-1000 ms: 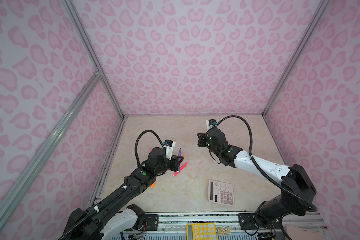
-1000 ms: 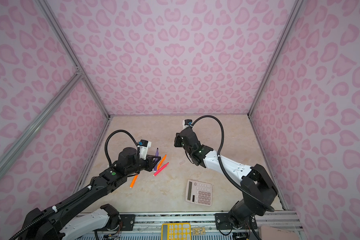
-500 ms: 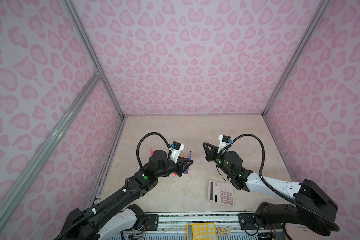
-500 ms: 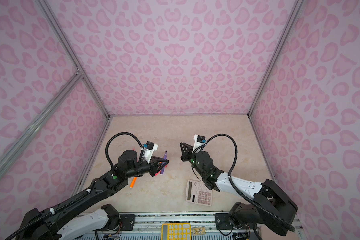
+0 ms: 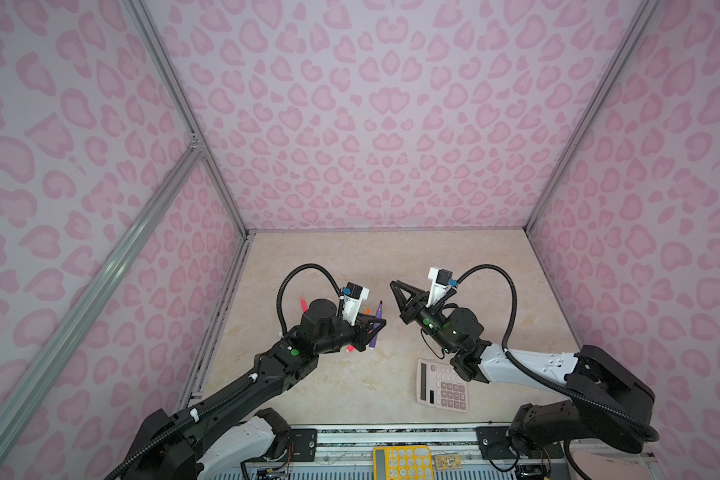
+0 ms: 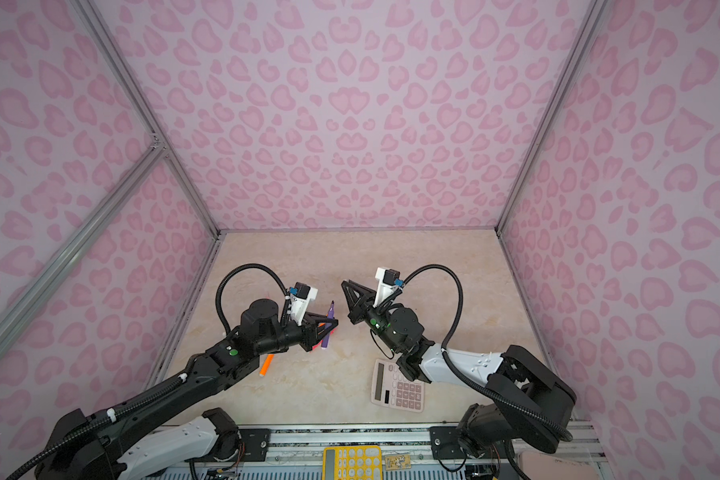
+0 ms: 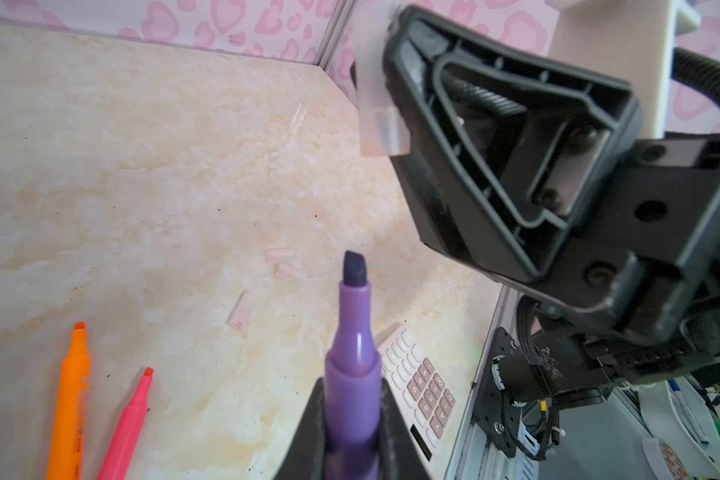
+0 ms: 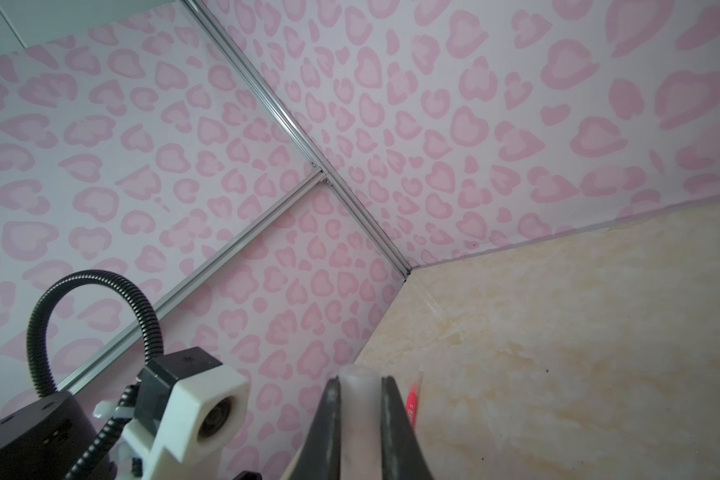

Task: Insert the pens into the pen caps
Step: 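Lower the cap onto the purple marker tip with the right gripper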

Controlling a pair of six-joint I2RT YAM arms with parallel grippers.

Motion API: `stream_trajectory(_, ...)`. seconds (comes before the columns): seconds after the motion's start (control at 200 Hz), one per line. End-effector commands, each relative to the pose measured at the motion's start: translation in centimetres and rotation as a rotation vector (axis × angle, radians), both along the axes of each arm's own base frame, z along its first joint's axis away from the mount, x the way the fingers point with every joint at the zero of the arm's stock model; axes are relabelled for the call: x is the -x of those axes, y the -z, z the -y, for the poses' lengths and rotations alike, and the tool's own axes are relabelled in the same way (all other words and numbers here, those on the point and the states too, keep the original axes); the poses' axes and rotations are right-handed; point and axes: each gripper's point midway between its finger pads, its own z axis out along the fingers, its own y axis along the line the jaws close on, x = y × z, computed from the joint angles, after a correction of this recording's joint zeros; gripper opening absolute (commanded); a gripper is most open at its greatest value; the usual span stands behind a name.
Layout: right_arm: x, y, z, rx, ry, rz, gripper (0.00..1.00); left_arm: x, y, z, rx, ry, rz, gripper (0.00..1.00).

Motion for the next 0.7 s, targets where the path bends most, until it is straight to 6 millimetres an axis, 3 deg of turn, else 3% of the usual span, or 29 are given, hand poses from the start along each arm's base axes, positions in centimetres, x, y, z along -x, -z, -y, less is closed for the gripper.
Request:
stream_trajectory(0.0,1.0,-1.2,-0.9,-0.01,-0.05,0.063,0.0,-0.8,-1.1,-0.1,0.025,-0.039,0.031,0.03)
stream_trajectory(0.695,1.0,-0.5,-2.6,-0.015,-0.096,0.031,0.0,-0.6,-1.2,-0.6,0.01,-0.054,0.032,0.03)
